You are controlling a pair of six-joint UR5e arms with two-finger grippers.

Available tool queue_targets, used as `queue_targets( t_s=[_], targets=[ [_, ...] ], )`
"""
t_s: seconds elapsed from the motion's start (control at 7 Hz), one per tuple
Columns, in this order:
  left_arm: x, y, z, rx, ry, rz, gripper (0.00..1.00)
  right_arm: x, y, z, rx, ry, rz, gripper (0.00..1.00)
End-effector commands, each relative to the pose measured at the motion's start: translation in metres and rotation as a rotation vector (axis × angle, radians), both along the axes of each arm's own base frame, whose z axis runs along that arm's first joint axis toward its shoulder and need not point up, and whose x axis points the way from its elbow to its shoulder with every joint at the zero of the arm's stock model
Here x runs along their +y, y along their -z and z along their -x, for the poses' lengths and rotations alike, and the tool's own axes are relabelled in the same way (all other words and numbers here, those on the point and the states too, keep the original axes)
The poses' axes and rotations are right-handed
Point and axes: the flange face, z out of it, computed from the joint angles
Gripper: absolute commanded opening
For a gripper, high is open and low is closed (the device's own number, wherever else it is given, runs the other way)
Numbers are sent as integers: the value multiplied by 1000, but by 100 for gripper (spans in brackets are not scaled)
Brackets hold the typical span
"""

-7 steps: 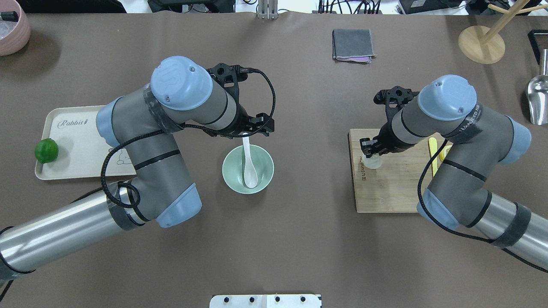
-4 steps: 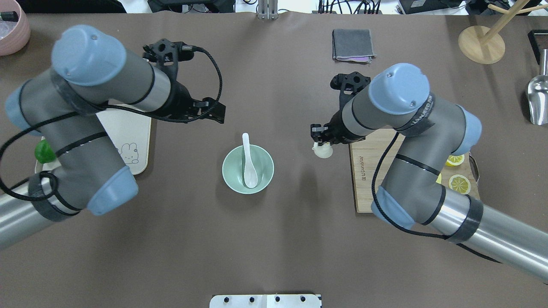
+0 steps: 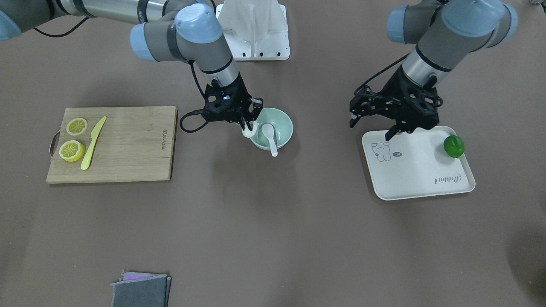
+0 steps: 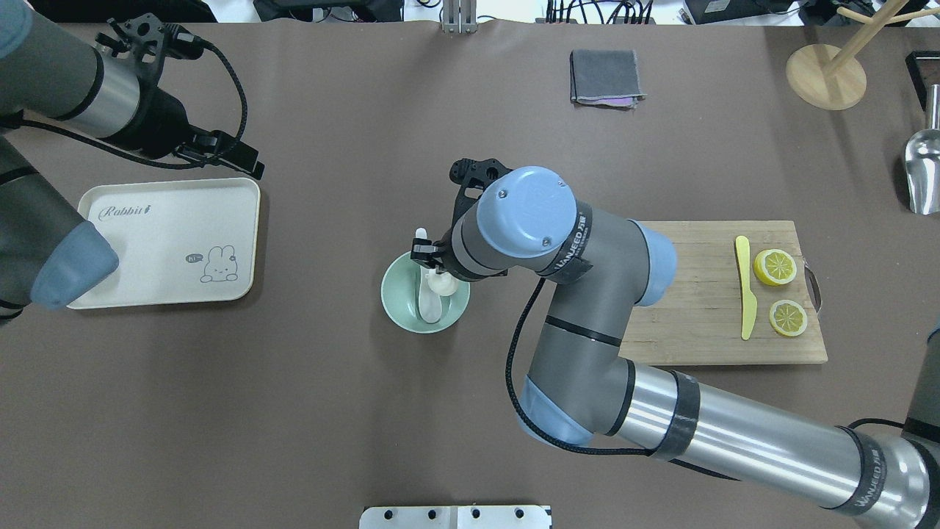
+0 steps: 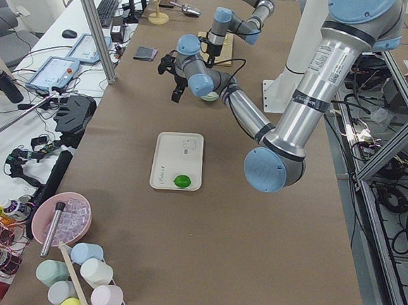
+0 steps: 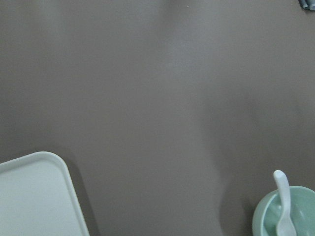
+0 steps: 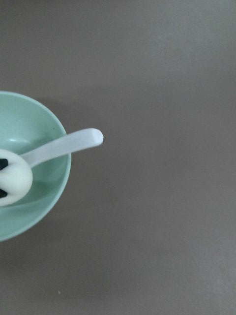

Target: Put spoon and bun in bowl

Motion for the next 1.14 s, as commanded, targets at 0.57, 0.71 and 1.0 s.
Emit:
queue_targets(
  t_s=[0.57,0.71,1.0],
  targets=[
    [0,-31,18,-33,11,27,98,-34,-86,-151,7,48,-6,100],
    [-1,-41,27,-46,19,33,98,-46,-135,-207,69,76,-61,100],
    [0,-106,76,-149,-33,-51,98,-89,-219,-322,175,127,-144,100]
  ],
)
